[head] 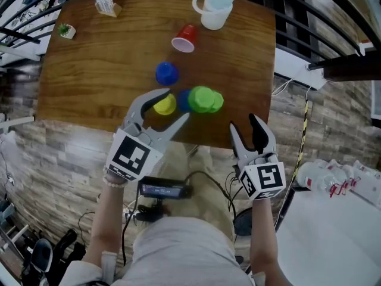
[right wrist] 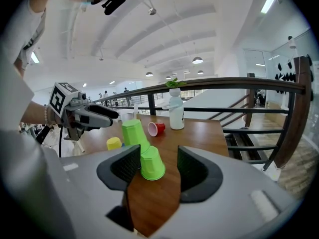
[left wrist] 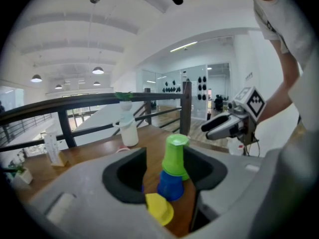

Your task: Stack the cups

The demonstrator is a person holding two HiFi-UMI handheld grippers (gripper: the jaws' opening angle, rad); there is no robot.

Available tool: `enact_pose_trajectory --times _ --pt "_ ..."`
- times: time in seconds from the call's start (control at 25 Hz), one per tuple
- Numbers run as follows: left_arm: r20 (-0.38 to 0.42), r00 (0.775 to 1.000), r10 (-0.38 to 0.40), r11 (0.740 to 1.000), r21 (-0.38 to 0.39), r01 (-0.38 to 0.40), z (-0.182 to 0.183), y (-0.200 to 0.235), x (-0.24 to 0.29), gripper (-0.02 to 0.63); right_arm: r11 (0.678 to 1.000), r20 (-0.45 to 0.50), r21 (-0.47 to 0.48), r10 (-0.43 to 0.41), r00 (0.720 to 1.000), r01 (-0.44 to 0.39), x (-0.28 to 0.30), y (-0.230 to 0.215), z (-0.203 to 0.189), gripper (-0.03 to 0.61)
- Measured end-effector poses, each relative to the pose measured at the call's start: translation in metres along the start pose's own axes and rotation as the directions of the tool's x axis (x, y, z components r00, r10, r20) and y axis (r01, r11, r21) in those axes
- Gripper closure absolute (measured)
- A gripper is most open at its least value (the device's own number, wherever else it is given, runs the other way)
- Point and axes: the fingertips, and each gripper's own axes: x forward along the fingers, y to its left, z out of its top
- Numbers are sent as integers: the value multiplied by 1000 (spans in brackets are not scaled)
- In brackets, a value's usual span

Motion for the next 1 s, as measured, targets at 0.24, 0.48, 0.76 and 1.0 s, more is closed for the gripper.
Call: enact_pose_trajectory --times 0.24,0.48,0.76,1.0 --pt "-13 995 101 995 -3 -101 -12 47 -16 383 1000 -3 5 -9 1000 9 6 3 0 357" --pt "-47 994 102 995 4 -102 -28 73 -7 370 1000 -15 14 -26 1000 26 14 6 -2 357" --pt "-90 993 75 997 12 -74 -50 93 12 367 998 -41 27 -51 998 52 25 4 -8 357" --pt "-131 991 40 999 13 -39 -69 97 28 367 993 -30 103 -59 998 62 32 1 -8 357"
